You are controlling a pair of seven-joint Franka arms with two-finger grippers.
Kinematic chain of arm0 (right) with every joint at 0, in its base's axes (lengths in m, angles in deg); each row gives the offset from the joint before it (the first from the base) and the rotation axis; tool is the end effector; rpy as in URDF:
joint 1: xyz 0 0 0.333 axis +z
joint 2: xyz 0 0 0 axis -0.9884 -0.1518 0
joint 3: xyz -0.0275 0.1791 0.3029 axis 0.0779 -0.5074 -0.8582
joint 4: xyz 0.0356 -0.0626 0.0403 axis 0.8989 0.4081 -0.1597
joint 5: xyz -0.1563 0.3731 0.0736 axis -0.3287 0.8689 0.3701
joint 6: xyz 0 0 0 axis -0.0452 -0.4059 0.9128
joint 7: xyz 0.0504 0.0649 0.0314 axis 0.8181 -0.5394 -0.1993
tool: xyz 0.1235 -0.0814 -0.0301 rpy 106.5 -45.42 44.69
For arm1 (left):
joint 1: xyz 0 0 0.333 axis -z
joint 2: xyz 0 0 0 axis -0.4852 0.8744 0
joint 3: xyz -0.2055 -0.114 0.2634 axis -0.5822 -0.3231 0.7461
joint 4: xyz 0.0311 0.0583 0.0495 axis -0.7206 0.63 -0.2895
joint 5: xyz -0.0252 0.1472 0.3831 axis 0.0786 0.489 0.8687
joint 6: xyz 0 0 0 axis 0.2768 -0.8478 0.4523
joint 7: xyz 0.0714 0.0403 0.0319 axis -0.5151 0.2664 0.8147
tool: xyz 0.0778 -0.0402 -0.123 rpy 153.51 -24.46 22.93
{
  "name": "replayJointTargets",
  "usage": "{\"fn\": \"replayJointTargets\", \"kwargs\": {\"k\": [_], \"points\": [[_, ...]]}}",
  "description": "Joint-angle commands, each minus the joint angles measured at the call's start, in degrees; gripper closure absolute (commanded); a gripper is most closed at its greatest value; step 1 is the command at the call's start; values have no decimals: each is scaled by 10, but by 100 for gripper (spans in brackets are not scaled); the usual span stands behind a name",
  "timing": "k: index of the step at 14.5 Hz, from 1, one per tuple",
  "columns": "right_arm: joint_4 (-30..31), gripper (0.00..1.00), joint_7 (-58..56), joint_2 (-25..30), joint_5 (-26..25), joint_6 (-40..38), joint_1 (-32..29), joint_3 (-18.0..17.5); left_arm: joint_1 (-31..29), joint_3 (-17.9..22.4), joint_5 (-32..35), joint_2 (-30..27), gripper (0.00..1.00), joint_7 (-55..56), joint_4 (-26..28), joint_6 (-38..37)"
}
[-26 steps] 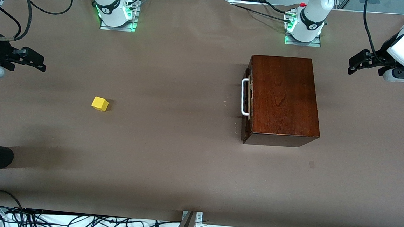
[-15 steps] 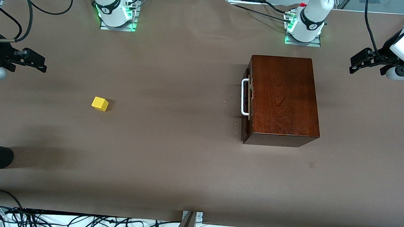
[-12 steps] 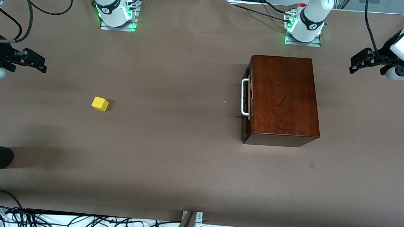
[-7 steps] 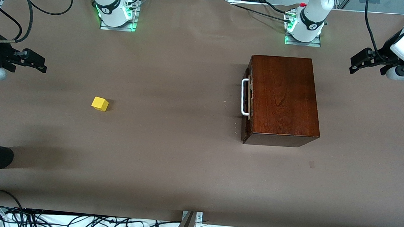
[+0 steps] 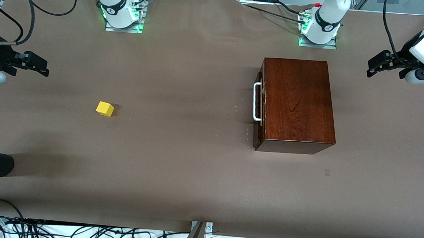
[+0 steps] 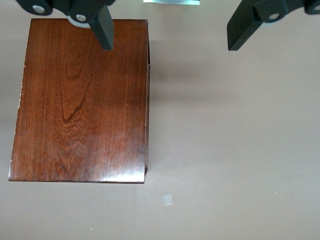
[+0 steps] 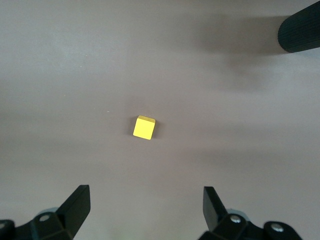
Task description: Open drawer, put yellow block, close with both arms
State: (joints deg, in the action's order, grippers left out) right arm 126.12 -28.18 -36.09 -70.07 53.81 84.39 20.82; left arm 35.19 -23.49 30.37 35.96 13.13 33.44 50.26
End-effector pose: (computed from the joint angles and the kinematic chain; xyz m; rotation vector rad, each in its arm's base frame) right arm 0.5996 0.0038 0.5829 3.1240 0.0908 -0.0926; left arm 0.5276 -0.0342 0.6094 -3.1335 -0.0662 0.1066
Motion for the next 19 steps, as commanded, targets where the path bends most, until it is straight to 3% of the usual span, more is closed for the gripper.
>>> {"fn": "replayJointTargets", "kwargs": {"k": [1, 16, 19], "points": [[7, 0, -5, 5, -1, 5, -4, -2, -2, -1, 1, 5, 0, -5, -14, -7], [13, 0, -5, 10, -2, 4, -4, 1, 8, -10, 0, 1, 0, 35, -17, -6], [16, 0, -5, 11, 1, 5, -4, 1, 9, -50, -1, 8, 0, 76, -26, -4]]}}
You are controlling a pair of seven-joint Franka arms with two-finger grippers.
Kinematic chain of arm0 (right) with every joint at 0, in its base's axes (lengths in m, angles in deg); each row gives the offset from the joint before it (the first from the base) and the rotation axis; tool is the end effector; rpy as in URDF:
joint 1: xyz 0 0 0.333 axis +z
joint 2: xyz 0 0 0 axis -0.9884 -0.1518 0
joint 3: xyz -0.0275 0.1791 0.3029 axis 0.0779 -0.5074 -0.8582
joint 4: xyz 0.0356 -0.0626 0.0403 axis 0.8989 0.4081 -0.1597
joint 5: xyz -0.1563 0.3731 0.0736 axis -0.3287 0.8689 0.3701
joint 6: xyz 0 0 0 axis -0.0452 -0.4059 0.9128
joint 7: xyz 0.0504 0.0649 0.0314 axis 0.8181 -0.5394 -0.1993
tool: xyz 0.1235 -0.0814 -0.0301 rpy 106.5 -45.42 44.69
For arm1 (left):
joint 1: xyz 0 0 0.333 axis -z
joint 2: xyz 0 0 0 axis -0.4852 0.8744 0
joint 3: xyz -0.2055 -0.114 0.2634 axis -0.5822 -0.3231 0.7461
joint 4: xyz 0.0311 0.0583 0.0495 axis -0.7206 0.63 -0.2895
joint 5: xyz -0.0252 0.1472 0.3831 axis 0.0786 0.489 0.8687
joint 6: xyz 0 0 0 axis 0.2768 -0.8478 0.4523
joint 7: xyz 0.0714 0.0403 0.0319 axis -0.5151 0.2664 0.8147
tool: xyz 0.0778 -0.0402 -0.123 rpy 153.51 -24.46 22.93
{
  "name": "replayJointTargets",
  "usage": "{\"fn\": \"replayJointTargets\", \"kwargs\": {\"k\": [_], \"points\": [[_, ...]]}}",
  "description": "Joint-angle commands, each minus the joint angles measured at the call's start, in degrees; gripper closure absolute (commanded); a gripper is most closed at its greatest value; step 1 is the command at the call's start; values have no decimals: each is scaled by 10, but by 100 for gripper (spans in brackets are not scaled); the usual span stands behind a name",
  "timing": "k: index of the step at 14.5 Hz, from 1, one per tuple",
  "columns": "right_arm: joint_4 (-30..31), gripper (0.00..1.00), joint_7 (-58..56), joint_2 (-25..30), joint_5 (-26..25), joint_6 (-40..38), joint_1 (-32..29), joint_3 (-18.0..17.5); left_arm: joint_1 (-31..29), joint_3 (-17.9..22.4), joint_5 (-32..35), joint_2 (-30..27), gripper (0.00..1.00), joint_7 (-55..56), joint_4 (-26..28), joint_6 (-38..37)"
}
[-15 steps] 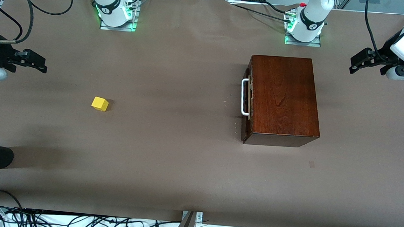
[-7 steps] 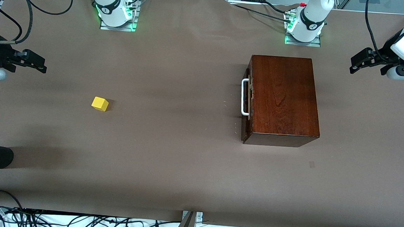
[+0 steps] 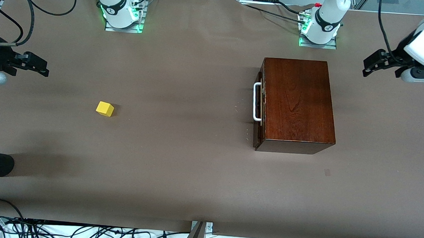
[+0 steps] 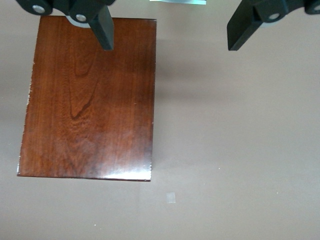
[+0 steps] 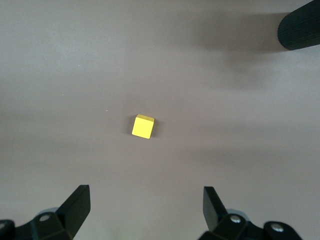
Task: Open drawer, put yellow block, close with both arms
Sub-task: 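Reach the left gripper down to the white drawer handle and grasp it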
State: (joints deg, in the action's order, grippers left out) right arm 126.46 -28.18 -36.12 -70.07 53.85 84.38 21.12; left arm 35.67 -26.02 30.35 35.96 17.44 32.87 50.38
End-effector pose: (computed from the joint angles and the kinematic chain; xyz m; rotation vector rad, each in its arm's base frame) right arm 0.5993 0.0007 0.5797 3.1237 0.0824 -0.1016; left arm 0.5260 -0.0632 0.6144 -3.1266 -0.1021 0.0859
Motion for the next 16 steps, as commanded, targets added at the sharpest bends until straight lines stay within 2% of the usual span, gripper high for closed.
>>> {"fn": "replayJointTargets", "kwargs": {"k": [1, 6, 8, 14, 16], "points": [[18, 0, -5, 16, 1, 7, -4, -2, 4, -42, -1, 12, 0, 53, -22, -5], [30, 0, -5, 25, 1, 9, -4, -2, 5, -158, -1, 45, 0, 167, -16, 5], [59, 0, -5, 45, 1, 34, -4, -3, 13, -195, 0, 68, 0, 219, -15, 24], [73, 0, -5, 53, -2, 49, -4, -3, 123, -202, 10, 185, 0, 358, -14, 120], [70, 0, -5, 51, -2, 51, -4, -4, 150, -202, 45, 221, 0, 378, -14, 145]]}}
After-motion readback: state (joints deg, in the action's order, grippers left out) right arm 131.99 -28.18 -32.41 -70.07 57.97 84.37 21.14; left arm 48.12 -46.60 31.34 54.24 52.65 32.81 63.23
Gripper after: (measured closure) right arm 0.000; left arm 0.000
